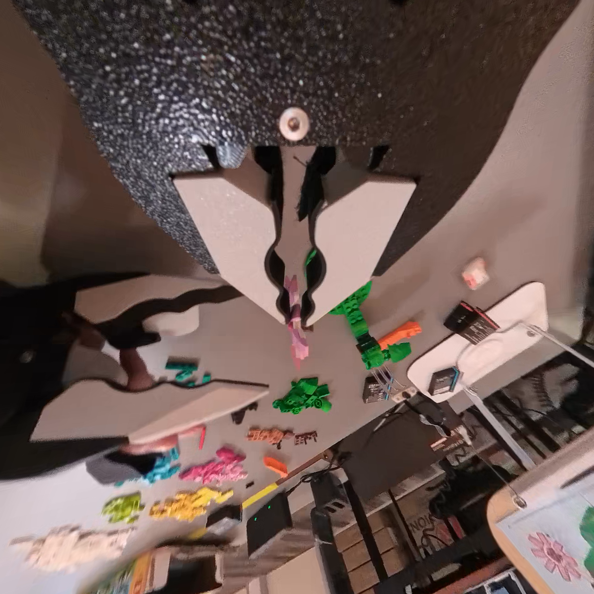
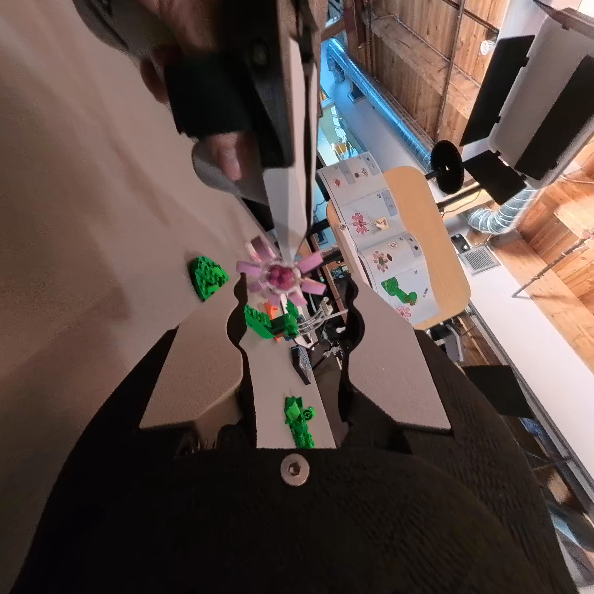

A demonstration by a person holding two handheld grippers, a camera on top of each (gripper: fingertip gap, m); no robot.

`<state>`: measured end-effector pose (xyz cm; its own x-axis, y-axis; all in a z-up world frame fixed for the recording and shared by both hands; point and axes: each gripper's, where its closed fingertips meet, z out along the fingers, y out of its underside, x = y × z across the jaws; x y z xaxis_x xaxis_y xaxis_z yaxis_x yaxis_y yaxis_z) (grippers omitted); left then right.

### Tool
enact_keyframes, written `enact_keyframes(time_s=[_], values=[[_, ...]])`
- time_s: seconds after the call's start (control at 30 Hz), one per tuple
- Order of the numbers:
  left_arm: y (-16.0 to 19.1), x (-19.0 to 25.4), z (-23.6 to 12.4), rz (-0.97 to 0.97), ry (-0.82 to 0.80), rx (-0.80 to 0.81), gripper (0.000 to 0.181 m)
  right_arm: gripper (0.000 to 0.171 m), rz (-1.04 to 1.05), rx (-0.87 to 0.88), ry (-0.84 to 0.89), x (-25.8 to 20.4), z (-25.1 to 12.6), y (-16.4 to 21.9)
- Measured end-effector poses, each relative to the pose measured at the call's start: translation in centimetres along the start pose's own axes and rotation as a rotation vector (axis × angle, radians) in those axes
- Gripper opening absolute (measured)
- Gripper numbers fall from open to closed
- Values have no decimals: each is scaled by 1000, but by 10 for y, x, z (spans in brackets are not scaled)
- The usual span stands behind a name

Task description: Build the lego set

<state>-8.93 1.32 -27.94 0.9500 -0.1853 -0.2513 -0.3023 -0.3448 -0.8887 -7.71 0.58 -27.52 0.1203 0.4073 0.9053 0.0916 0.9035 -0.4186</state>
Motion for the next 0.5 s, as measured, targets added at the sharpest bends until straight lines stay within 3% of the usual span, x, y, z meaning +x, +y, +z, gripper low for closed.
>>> enact_keyframes(time_s=[0.03,0.1,0.27,0.33,0.5], values=[[-1,0,0,-15,10,3,3,60,2,-1,2,0,1,-2],[-1,2,-1,80,17,-16,3,57,-17,-22,16,2,1,0],[10,14,-5,709,-37,-131,3,38,-14,-4,-84,-9,-6,1],[16,26,-3,869,-5,-150,3,37,-9,-1,-83,-7,-8,0],[21,34,-2,924,12,-155,3,32,-10,-6,-217,-23,-10,4]])
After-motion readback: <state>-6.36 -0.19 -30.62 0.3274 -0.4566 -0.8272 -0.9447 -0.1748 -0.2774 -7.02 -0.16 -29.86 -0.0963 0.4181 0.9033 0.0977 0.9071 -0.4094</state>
